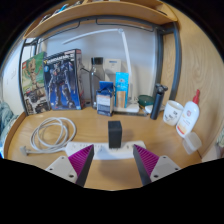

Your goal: Unplug charger

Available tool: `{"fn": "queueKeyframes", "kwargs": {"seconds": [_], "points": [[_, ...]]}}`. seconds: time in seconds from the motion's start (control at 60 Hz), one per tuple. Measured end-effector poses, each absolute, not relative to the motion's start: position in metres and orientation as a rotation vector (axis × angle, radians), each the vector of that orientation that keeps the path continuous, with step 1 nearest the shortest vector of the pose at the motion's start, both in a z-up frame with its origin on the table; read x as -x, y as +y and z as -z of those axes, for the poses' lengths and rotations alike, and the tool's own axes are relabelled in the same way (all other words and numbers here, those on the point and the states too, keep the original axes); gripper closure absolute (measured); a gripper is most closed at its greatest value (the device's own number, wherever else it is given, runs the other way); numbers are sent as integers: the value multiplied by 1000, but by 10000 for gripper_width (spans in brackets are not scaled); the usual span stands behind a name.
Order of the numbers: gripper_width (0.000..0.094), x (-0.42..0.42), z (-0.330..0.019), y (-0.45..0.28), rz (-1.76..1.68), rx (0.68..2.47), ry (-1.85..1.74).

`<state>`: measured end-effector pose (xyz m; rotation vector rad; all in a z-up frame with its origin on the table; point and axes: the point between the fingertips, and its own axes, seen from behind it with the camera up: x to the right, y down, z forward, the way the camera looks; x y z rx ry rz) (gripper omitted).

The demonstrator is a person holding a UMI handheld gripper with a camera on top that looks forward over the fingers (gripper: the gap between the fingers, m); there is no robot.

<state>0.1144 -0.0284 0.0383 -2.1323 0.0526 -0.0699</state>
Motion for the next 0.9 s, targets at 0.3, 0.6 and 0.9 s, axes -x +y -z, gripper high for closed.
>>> {"fn": "queueKeyframes", "kwargs": {"seconds": [0.3,0.6,0.9], "points": [[754,-118,-29,39,45,2131,-10],[845,-159,-182,81,57,1911,117],[845,-282,-235,53,150,2144,265]]}}
